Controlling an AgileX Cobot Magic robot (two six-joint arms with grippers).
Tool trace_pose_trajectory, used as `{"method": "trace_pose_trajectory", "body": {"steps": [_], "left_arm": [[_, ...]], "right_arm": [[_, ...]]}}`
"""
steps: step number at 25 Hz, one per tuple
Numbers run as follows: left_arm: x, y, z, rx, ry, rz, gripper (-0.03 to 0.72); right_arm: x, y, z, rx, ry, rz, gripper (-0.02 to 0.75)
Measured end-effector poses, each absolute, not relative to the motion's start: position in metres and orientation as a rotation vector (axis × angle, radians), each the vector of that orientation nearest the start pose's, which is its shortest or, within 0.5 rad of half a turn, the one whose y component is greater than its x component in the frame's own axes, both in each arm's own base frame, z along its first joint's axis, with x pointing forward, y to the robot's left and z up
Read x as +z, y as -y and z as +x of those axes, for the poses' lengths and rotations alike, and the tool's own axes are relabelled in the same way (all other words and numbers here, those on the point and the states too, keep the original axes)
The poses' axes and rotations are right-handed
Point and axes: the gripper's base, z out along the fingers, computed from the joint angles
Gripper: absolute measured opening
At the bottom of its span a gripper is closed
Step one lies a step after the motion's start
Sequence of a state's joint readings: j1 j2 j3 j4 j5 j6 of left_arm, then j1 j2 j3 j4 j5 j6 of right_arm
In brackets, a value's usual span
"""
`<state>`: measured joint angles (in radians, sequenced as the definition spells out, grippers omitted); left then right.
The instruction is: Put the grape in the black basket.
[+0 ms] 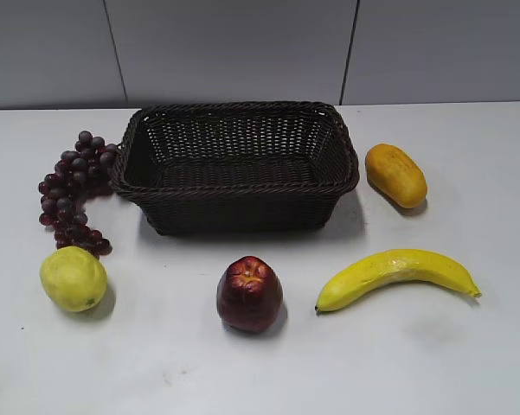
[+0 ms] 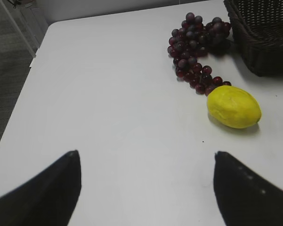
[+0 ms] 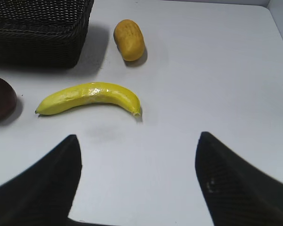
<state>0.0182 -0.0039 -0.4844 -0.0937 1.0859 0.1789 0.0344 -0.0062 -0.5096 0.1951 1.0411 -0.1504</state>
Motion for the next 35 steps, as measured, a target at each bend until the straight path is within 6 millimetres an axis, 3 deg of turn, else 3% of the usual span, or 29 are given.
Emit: {"method": "trace_pose_trajectory", "body": {"steps": [14,23,27,35], "left_arm": [[0.271,0.008,-0.005,0.009,-2.070,0.172,0.660],[0.281,0.007,0.001,0.010,-2.028,0.164,0.609],[0.297,0.007,0.026,0.007,-1.968,0.142,0.599],[0.302,0.011,0.110,-0.155,-2.104,0.040,0.596]], "right_arm": [[0.283,-0.015,-0.008,0.157,-1.988,-0.193,0.572],[0.283,-0.015,-0.008,0.157,-1.988,-0.193,0.572],[0.283,-0.015,-0.008,0.157,-1.988,-0.193,0.572],[0.283,-0.015,-0.008,0.157,-1.988,-0.193,0.572]]}}
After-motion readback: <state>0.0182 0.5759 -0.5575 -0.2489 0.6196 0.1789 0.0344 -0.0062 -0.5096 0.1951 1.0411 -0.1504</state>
